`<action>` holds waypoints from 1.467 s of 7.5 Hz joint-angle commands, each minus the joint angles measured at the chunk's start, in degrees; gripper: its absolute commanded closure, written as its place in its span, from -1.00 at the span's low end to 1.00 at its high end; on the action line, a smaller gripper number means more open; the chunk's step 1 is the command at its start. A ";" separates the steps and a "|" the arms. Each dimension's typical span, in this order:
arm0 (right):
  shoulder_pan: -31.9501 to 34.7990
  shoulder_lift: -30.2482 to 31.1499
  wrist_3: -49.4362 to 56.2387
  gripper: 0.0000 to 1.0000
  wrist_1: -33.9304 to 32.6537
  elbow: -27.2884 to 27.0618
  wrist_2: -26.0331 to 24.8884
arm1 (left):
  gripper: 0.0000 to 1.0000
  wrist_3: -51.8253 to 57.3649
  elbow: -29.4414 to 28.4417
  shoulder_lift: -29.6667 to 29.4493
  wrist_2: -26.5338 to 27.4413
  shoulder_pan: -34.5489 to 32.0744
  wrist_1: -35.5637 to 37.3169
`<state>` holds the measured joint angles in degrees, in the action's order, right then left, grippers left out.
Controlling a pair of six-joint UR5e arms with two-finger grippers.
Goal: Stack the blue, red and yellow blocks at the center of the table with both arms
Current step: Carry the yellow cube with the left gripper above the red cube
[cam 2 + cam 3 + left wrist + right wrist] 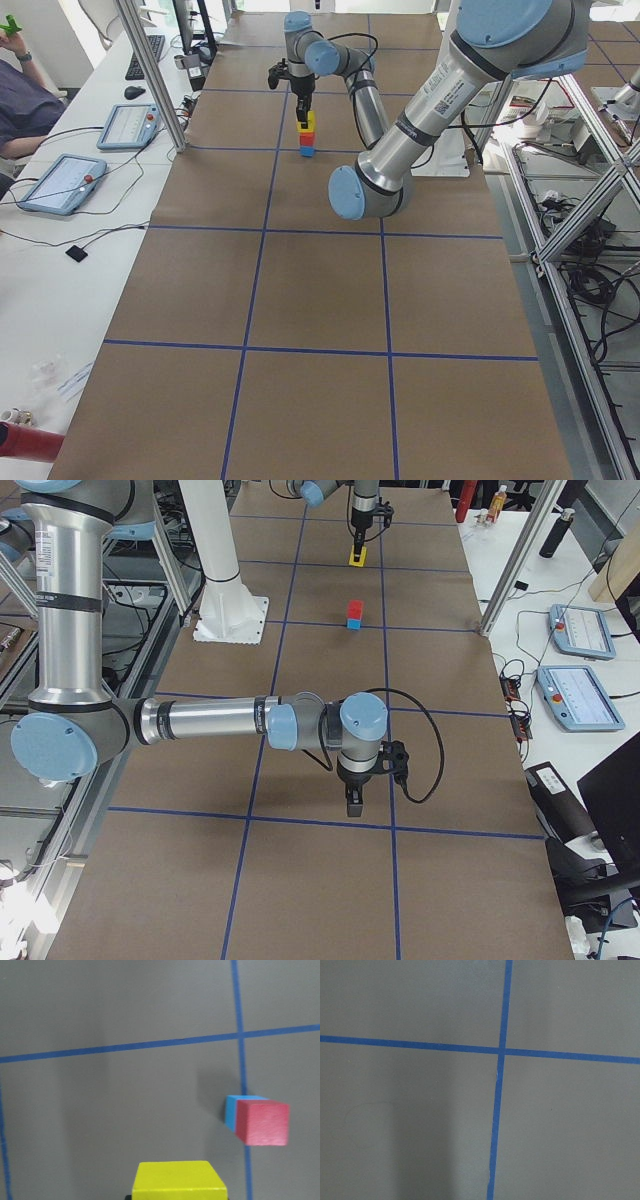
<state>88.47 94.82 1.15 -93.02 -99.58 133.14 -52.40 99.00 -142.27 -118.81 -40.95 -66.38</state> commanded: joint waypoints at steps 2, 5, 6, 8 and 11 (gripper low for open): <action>0.12 0.80 -0.18 -0.99 0.55 0.09 0.10 | 1.00 -0.86 -14.22 -5.36 4.02 3.42 -12.95; 0.12 1.07 -0.54 -0.99 0.55 -0.35 0.63 | 1.00 -2.17 -17.43 -6.97 3.93 4.03 -13.33; 0.12 1.06 -0.54 -0.99 0.55 -0.35 0.63 | 1.00 -4.27 -17.96 -6.97 3.85 4.55 -13.34; 0.21 1.07 -0.54 -0.99 0.55 -0.52 0.63 | 1.00 -4.55 -18.05 -6.88 3.93 5.79 -13.16; 0.47 1.06 -0.54 -0.99 0.55 -0.52 1.33 | 1.00 -4.38 -18.14 -6.53 3.84 5.97 -13.16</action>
